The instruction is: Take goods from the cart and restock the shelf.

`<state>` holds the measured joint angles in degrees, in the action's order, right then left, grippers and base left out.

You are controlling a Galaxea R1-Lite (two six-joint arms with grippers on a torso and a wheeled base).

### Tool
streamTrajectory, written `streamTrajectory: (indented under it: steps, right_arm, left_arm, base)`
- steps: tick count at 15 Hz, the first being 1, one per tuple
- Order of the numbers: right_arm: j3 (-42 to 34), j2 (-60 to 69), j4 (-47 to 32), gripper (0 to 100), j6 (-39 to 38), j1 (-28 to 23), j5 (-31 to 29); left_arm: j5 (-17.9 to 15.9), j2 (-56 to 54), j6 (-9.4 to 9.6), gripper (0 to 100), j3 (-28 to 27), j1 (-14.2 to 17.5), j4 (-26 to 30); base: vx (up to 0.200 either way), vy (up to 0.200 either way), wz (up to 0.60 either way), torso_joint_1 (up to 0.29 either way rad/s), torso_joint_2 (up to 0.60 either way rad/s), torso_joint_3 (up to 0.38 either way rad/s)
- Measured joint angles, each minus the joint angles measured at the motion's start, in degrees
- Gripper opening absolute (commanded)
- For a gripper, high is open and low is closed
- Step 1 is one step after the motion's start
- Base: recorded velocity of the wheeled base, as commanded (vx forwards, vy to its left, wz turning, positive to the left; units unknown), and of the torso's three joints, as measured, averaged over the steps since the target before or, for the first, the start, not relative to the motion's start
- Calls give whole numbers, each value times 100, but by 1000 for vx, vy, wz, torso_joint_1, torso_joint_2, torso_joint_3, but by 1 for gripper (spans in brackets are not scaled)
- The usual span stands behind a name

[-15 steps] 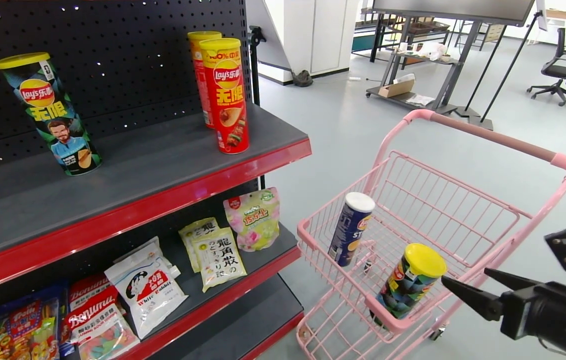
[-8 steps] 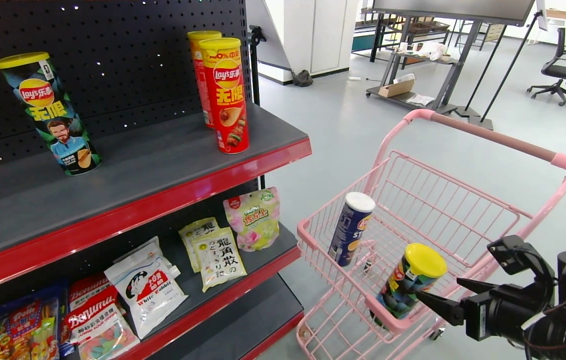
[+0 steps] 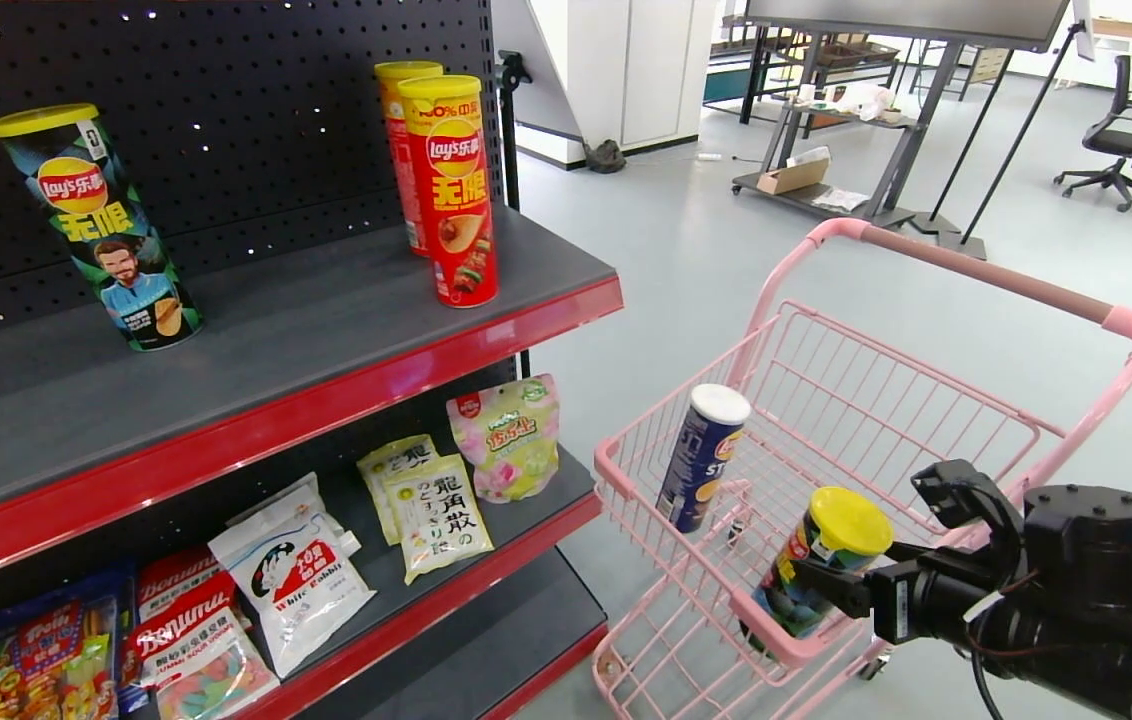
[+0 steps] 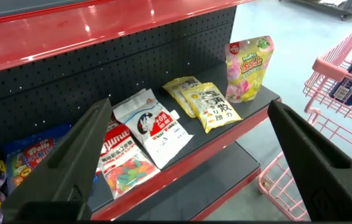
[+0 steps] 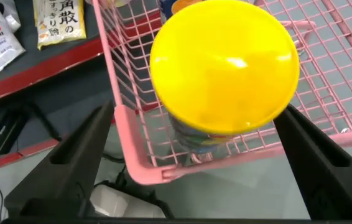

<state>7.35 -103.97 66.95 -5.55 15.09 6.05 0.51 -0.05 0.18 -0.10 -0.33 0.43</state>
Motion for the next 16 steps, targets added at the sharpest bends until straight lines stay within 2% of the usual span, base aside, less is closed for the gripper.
streamTrajectory:
  steps: [6,16]
  right_arm:
    - [15,-680,723,100,0,-21,-107]
    - [279,-1108,809,100,-4,-11,-191]
  left_arm:
    - [0,0,-2,100,0,0,-2]
    - [0,0,-2,100,2,-2,-2]
  base:
    - [0,0,0,0,0,0]
    - [0,0,0,0,0,0]
